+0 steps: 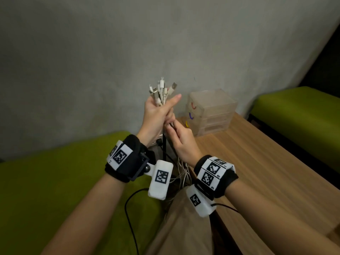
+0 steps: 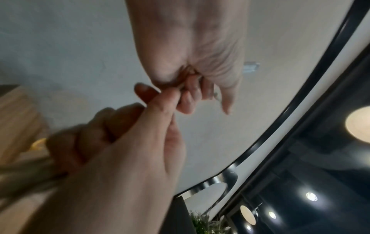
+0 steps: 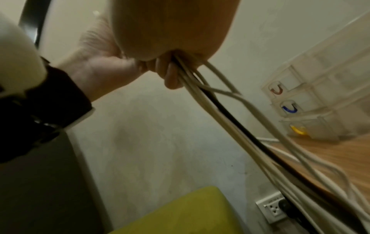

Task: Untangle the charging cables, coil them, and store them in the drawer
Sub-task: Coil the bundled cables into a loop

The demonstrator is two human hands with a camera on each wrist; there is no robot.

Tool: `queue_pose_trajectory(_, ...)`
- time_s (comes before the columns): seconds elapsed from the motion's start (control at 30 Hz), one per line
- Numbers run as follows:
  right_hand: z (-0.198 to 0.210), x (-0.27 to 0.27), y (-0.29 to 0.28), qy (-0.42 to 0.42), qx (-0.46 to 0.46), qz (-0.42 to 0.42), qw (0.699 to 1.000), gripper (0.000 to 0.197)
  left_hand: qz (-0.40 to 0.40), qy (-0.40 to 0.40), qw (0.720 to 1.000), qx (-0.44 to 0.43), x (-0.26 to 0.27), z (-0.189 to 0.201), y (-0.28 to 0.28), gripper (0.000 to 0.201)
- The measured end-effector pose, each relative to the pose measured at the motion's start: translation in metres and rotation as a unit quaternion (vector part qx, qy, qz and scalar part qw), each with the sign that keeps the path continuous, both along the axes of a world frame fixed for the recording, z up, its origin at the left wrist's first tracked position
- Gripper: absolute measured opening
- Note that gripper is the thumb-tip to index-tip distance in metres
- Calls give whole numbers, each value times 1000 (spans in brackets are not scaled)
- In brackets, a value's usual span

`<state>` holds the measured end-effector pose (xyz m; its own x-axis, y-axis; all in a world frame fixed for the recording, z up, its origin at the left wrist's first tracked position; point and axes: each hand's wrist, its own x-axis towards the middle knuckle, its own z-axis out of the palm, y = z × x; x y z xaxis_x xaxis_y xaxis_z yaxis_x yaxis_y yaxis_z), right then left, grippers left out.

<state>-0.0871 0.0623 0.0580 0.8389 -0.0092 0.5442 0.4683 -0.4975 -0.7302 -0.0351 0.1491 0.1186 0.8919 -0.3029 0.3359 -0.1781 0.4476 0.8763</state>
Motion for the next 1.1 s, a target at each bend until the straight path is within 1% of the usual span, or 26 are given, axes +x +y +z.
queue_pose_trajectory(0.03,-1,-1,0,17,-20,8,1000,26,10,27,1000,-6,2,-3,2,19)
queue_pose_trajectory(0.13,2,-4,-3,114,-99,31,988,31,38,168,985,-32,6,-19,11,21)
queue_pose_trajectory(0.17,4,-4,-6,153,-122,36,980,33,62,186,981,-6,6,-24,14,25)
queue_pose_trajectory(0.2,6,-4,-8,184,-143,38,972,35,95,177,978,56,6,-30,18,39)
queue_pose_trajectory(0.23,7,-4,-11,213,-164,36,963,37,136,140,969,151,7,-36,21,65)
queue_pose_trajectory(0.27,8,-3,-14,231,-187,35,954,39,179,71,946,262,6,-39,25,86)
queue_pose_trajectory(0.3,8,-2,-17,247,-210,38,945,40,223,-27,906,358,3,-40,28,93)
queue_pose_trajectory(0.33,10,-2,-19,260,-232,46,936,40,261,-142,854,427,-1,-38,28,87)
queue_pose_trajectory(0.37,13,-3,-21,270,-250,55,928,37,268,-250,800,474,-5,-36,25,72)
queue_pose_trajectory(0.4,14,-1,-23,276,-258,63,924,31,226,-325,771,499,-7,-36,21,55)
queue_pose_trajectory(0.43,16,2,-26,271,-255,68,926,24,149,-351,768,514,-8,-36,16,45)
queue_pose_trajectory(0.47,21,2,-28,264,-251,71,929,25,64,-335,776,530,-9,-40,13,44)
queue_pose_trajectory(0.5,25,3,-31,262,-252,73,929,29,-1,-301,784,543,-10,-43,10,48)
queue_pose_trajectory(0.53,28,3,-35,265,-251,78,928,27,-39,-273,790,547,-10,-45,9,50)
queue_pose_trajectory(0.57,31,3,-40,265,-252,82,927,22,-61,-258,798,542,-9,-45,10,49)
queue_pose_trajectory(0.6,34,1,-44,261,-254,85,927,24,-72,-251,807,530,-8,-45,10,52)
queue_pose_trajectory(0.63,36,0,-48,259,-250,81,930,31,-83,-252,815,515,-7,-45,10,60)
queue_pose_trajectory(0.7,37,0,-52,253,-242,64,934,27,-104,-248,826,495,-7,-41,10,85)
queue_pose_trajectory(0.73,37,0,-52,247,-236,60,938,30,-120,-229,834,487,-6,-39,9,89)
queue_pose_trajectory(0.77,37,0,-53,241,-226,58,942,35,-149,-194,843,479,-6,-37,8,85)
queue_pose_trajectory(0.8,38,-1,-54,239,-213,53,946,36,-190,-146,854,462,-7,-34,8,74)
queue_pose_trajectory(0.83,38,-1,-55,234,-204,53,949,33,-233,-93,859,447,-8,-30,10,62)
queue_pose_trajectory(0.87,38,-3,-54,228,-197,61,952,31,-271,-45,858,435,-8,-25,13,53)
queue_pose_trajectory(0.97,34,-6,-56,216,-120,87,965,44,-372,43,838,397,-8,-23,24,42)
queue_pose_trajectory(1.03,31,-4,-58,193,-88,77,974,52,-438,109,832,321,-11,-28,31,37)
queue_pose_trajectory(1.1,30,-4,-59,171,-60,63,981,54,-495,188,821,215,-15,-33,34,34)
